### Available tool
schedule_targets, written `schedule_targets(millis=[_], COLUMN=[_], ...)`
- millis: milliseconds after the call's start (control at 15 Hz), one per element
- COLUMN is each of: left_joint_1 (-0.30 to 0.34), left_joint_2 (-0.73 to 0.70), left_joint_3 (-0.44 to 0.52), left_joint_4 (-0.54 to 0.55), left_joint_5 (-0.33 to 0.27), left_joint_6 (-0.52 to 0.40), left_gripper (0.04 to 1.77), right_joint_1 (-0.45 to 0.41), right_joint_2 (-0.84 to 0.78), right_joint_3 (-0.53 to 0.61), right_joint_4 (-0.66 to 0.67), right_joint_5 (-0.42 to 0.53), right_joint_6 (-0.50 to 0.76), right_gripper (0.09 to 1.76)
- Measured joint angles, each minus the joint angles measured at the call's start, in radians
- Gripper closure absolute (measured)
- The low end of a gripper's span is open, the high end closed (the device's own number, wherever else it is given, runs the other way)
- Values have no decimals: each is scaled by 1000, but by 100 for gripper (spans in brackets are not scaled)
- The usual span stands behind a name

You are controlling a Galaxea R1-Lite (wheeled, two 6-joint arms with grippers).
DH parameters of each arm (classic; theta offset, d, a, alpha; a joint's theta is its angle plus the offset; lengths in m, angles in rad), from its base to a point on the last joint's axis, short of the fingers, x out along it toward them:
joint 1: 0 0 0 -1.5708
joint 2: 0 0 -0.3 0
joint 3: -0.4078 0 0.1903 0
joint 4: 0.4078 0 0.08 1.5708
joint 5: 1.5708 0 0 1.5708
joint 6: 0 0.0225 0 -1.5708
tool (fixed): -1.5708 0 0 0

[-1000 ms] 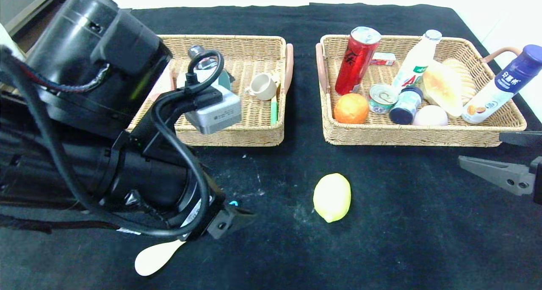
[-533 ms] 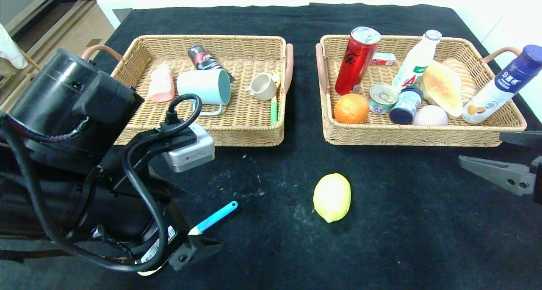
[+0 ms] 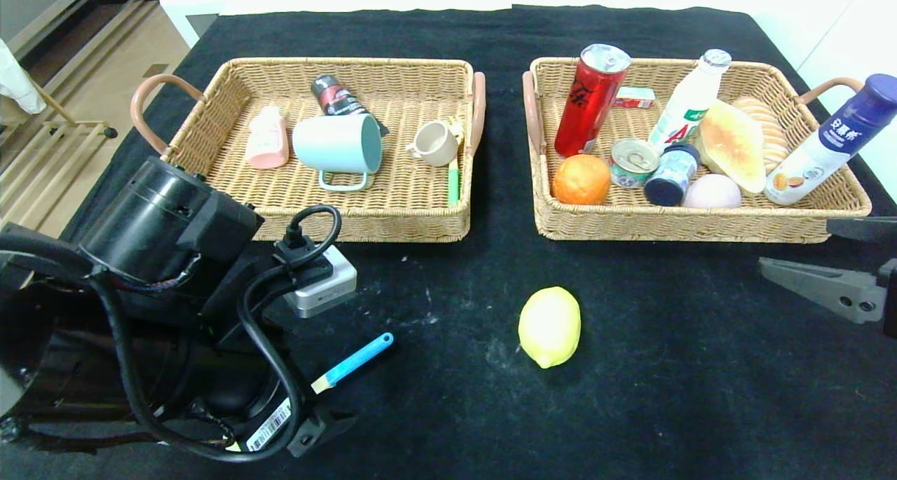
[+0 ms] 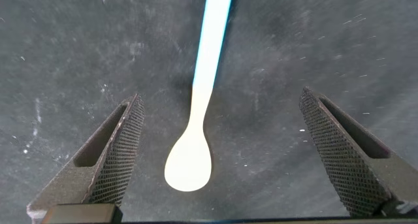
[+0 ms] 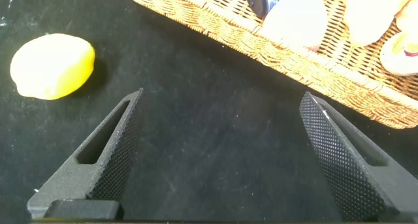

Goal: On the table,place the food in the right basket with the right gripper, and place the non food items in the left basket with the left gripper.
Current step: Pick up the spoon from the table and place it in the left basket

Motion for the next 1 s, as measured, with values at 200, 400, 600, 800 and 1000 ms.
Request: schedule_targets(millis=[200, 400, 600, 800, 1000], left_joint_1=[1, -1, -3, -3, -3], left_joint_2=[38, 77, 111, 126, 130], left_joint_3=[-3, -10, -18, -23, -23], left_joint_4=[-2, -1, -2, -1, -1], left_joint_5=[20, 42, 74, 76, 76], left_joint_6=[-1, -1, -3, -5, -7], left_gripper=[9, 9, 9, 9, 9], right_joint_1=[0, 0, 0, 0, 0], right_joint_2=[0, 1, 1, 1, 1], right_joint_3=[0, 0, 0, 0, 0], right_joint_4=[0, 0, 0, 0, 0], right_joint_5=[0, 0, 0, 0, 0], right_joint_6=[0, 0, 0, 0, 0], right_gripper=[14, 14, 14, 14, 14])
